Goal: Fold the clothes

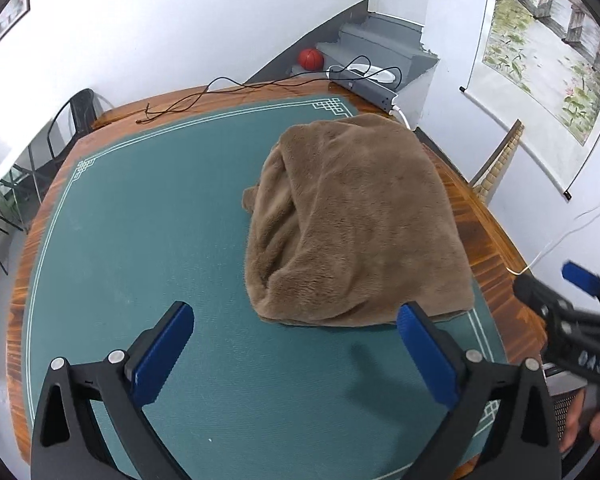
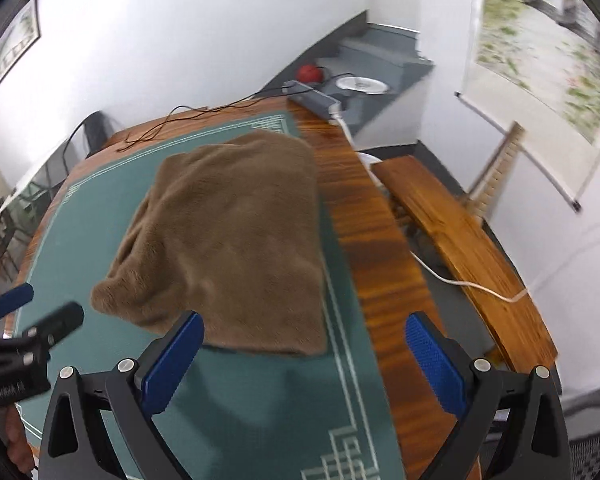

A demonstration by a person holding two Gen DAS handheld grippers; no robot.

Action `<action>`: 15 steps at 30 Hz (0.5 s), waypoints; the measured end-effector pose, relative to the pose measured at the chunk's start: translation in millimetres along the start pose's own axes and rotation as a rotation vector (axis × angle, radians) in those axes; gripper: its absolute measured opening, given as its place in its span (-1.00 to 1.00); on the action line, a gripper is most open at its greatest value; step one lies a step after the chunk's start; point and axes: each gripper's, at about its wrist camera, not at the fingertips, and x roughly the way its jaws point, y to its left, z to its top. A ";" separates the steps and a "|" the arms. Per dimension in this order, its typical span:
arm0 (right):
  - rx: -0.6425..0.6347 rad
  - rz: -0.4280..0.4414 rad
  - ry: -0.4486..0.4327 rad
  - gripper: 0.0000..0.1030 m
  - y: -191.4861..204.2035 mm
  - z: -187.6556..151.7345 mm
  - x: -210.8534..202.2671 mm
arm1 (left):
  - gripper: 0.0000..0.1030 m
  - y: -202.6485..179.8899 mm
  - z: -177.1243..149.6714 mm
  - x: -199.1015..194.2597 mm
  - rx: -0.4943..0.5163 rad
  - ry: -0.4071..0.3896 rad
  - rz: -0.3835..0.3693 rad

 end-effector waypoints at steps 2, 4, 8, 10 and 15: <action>0.009 -0.004 0.003 0.99 -4.9 -8.5 -10.5 | 0.99 -5.5 -0.8 -3.3 0.010 -0.005 0.003; -0.006 -0.017 0.011 0.99 -1.9 -13.2 -14.5 | 0.99 -10.2 -1.5 -7.8 0.020 -0.008 0.011; -0.013 -0.012 -0.009 0.99 0.0 -16.2 -29.2 | 0.99 -19.0 -1.0 -15.7 0.033 -0.013 0.039; -0.012 -0.010 -0.035 0.99 2.2 -14.7 -37.1 | 0.99 -21.0 -0.5 -17.1 0.030 -0.009 0.040; -0.024 -0.005 -0.051 0.99 6.6 -13.2 -42.0 | 0.99 -17.9 -1.4 -19.8 0.000 0.007 0.017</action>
